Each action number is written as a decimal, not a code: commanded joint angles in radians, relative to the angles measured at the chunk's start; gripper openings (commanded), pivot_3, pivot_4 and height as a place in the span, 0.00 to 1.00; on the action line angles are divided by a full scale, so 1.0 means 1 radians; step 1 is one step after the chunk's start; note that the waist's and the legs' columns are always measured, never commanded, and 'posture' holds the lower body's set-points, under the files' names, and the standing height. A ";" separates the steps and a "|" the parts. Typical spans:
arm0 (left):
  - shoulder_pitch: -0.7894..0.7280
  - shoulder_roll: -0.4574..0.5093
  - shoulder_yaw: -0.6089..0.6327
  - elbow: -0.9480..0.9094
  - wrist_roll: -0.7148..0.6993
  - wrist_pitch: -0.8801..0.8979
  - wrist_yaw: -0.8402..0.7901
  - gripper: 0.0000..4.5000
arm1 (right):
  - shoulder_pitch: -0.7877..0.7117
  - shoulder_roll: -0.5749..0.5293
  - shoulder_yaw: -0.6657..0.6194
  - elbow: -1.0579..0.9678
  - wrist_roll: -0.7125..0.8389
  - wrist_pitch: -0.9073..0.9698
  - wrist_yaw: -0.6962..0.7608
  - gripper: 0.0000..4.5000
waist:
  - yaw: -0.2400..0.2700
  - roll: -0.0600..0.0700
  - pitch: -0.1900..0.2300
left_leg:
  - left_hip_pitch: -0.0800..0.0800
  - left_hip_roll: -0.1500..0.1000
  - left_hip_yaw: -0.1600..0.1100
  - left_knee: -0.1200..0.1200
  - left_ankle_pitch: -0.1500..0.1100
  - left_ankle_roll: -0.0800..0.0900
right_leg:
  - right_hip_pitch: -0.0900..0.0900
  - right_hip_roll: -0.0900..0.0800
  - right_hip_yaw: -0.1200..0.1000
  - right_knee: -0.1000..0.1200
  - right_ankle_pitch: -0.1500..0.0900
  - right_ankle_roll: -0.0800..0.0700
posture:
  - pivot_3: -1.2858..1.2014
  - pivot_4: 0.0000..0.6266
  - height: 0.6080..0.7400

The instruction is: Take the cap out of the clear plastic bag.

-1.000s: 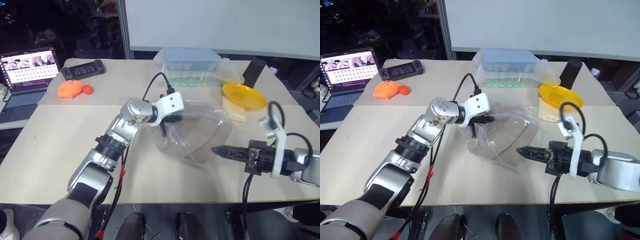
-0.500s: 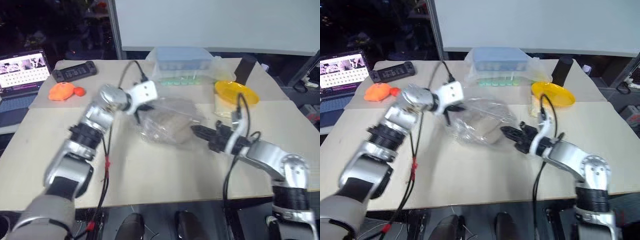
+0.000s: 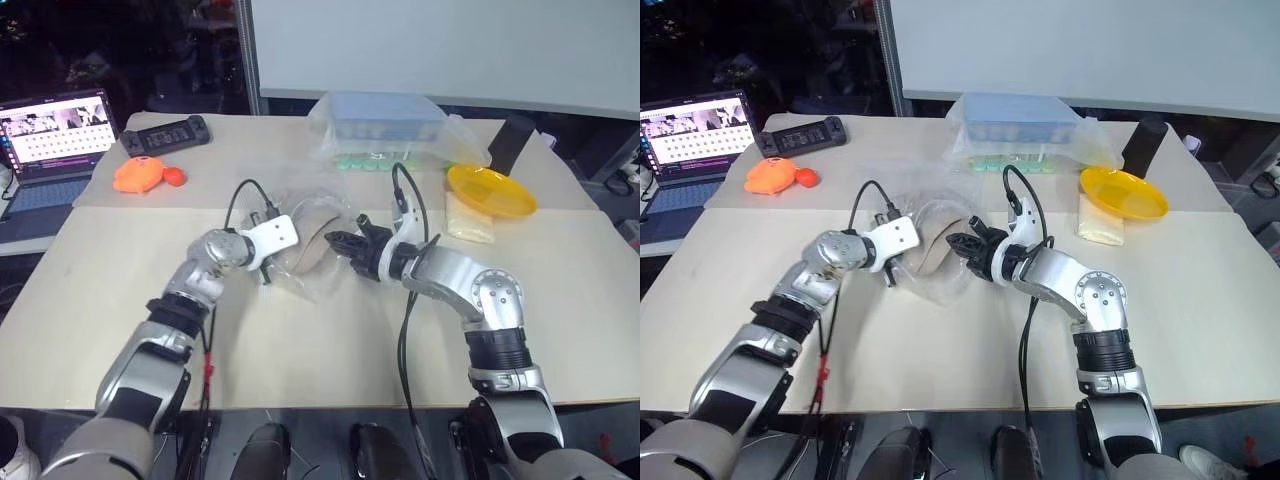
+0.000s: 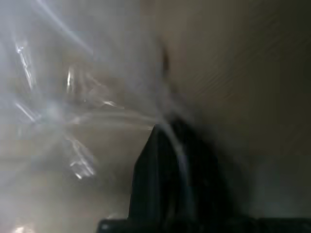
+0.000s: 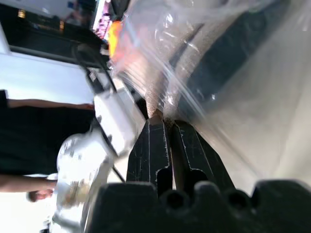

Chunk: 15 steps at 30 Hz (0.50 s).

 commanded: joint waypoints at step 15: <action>-0.057 -0.130 0.045 -0.059 -0.050 0.060 0.020 0.00 | 0.131 -0.191 0.042 -0.382 0.229 0.142 -0.148 0.02 | 0.000 0.000 0.000 | 0.002 0.000 -0.002 -0.001 0.000 0.000 | 0.000 0.000 0.001 0.002 0.000 0.000 | 0.52 0.24 1.00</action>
